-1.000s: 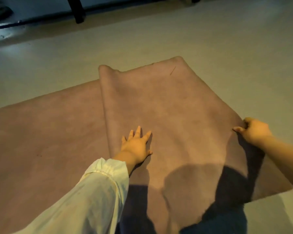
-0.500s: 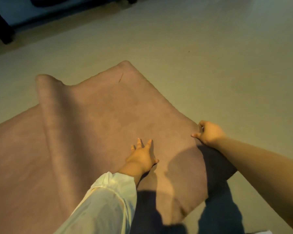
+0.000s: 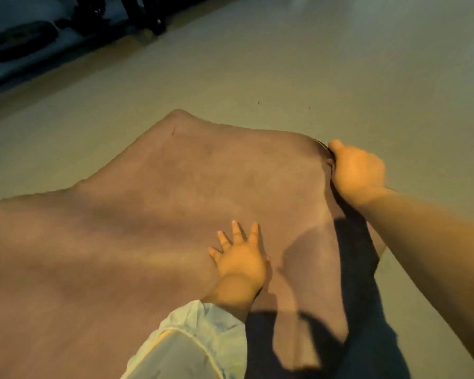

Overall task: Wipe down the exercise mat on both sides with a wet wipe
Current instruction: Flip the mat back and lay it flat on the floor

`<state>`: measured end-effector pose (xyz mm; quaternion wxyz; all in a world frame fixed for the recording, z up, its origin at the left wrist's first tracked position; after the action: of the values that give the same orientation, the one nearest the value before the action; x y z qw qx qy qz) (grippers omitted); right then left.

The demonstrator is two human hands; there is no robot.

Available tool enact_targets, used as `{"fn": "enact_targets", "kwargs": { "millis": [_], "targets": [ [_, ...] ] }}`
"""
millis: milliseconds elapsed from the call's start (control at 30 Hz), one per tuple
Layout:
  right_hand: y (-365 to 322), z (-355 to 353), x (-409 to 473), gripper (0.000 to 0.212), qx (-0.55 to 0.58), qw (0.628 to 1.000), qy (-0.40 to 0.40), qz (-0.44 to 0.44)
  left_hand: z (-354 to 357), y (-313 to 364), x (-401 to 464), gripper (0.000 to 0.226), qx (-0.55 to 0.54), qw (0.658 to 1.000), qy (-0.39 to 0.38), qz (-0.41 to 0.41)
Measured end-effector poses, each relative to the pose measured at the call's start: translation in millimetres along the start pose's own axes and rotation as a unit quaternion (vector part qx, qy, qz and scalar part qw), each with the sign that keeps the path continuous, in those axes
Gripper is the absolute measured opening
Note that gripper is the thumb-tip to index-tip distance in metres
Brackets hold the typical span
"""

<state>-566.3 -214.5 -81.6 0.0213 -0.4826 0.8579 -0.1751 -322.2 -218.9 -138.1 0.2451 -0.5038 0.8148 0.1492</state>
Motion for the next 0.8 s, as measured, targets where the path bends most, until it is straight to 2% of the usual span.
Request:
{"fn": "enact_targets", "kwargs": {
  "millis": [100,200,300,433,533,600,667,800],
  "targets": [
    [27,7,-3,0.015,-0.030,0.998,-0.002,0.048,-8,6,13,0.077,0.014,1.000,-0.001,0.008],
    [34,20,-1,0.011,-0.034,0.994,-0.048,0.088,-2,4,18,0.088,-0.033,0.997,-0.052,-0.040],
    [39,29,-1,0.012,-0.048,0.992,-0.082,0.089,6,3,18,0.092,-0.060,0.992,-0.090,-0.065],
    [43,35,-5,0.019,-0.068,0.992,-0.073,0.074,6,4,22,0.093,-0.054,0.993,-0.094,-0.055],
    [40,42,-13,0.016,-0.075,0.992,-0.050,0.090,8,3,25,0.094,-0.053,0.992,-0.096,-0.055],
    [37,50,-27,0.030,-0.076,0.992,-0.040,0.094,8,2,27,0.094,-0.056,0.992,-0.101,-0.053],
    [27,63,-47,0.042,-0.073,0.992,-0.074,0.067,6,1,29,0.096,-0.054,0.991,-0.111,-0.050],
    [-11,98,-107,0.052,-0.014,0.987,-0.161,0.013,1,-2,29,0.099,-0.022,0.991,-0.131,-0.015]
  ]
}}
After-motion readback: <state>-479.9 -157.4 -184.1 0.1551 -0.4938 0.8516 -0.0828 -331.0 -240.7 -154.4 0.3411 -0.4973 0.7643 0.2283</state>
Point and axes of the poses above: each hand's wrist, its own x-axis towards the middle knuckle, its own z-axis out of the palm, y = z × x, the point moved 3 cm from there along x, towards the middle knuckle, and after that the axes turned 9 degrees about x, right-handed, at the moved point
